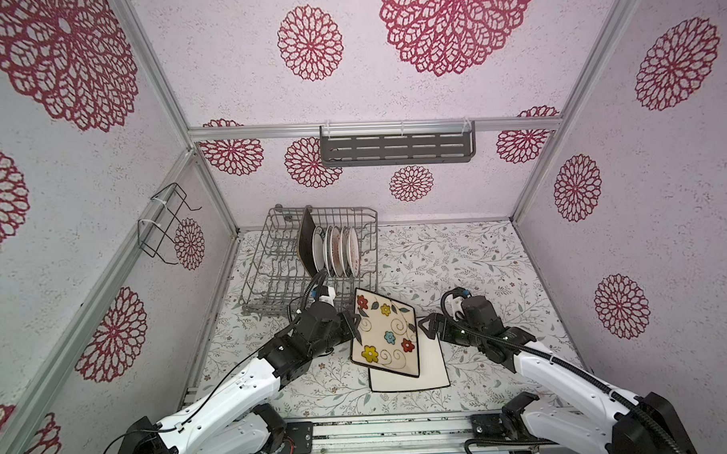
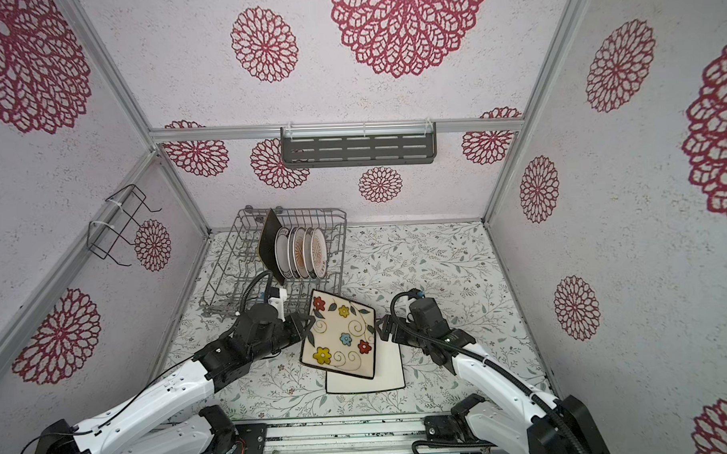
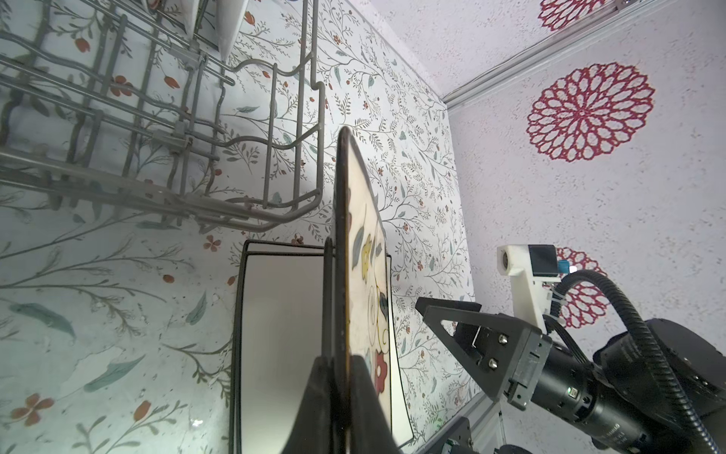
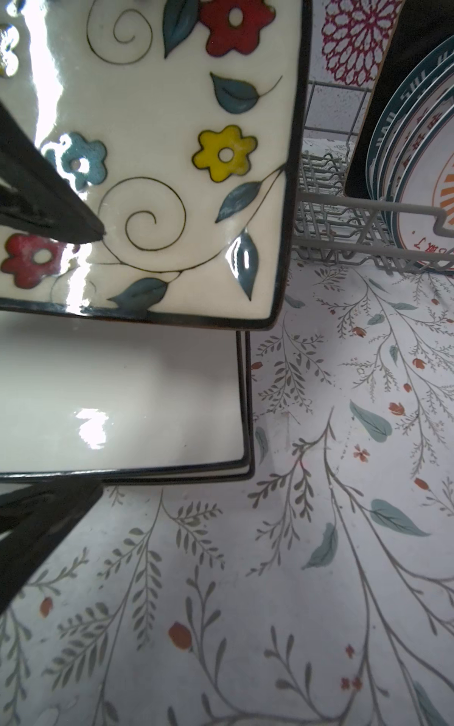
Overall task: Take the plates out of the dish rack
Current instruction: 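Lower the floral plate onto the white stack with the left gripper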
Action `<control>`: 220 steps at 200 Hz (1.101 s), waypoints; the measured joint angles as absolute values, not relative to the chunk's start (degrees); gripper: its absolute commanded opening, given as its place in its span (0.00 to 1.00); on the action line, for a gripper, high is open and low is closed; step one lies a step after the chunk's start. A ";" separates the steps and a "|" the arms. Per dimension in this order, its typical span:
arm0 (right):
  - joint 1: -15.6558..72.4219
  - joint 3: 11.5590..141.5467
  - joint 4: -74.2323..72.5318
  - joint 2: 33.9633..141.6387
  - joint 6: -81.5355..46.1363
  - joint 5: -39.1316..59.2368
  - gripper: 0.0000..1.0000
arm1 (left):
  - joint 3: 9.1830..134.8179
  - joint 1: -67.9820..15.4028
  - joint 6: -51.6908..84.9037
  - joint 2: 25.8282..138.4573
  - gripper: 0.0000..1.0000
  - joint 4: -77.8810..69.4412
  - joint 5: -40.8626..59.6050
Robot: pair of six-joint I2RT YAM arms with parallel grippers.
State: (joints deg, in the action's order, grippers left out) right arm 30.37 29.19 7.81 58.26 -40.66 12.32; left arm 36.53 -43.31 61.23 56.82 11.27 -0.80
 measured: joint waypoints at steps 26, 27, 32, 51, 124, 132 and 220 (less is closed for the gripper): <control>30.37 28.51 7.53 57.89 -40.69 12.43 0.99 | 36.53 -43.92 61.56 57.80 0.00 10.90 -1.02; 30.37 28.47 7.53 57.87 -40.66 12.45 0.99 | 36.53 -43.92 61.58 57.82 0.00 10.90 -1.04; 30.37 28.38 7.60 57.82 -40.69 12.47 0.99 | 36.53 -44.05 61.63 58.00 0.00 10.83 -1.06; 30.37 28.25 7.60 57.60 -40.64 12.53 0.99 | 36.16 -44.53 62.00 58.43 0.00 10.09 -1.26; 30.37 27.20 7.60 56.75 -40.62 12.86 0.99 | 35.57 -46.76 63.07 60.47 0.00 8.40 -2.83; 30.37 26.96 7.57 56.75 -40.62 12.91 0.99 | 35.57 -47.18 63.26 60.60 0.00 8.32 -3.11; 30.37 26.68 7.60 56.71 -40.60 13.34 0.99 | 35.40 -51.03 65.65 63.57 0.00 6.02 -4.93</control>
State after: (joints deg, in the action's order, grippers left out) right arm 30.37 26.68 7.60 56.71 -40.60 13.34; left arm 35.40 -51.03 65.65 63.57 6.02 -4.93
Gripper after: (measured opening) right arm 0.989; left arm 0.094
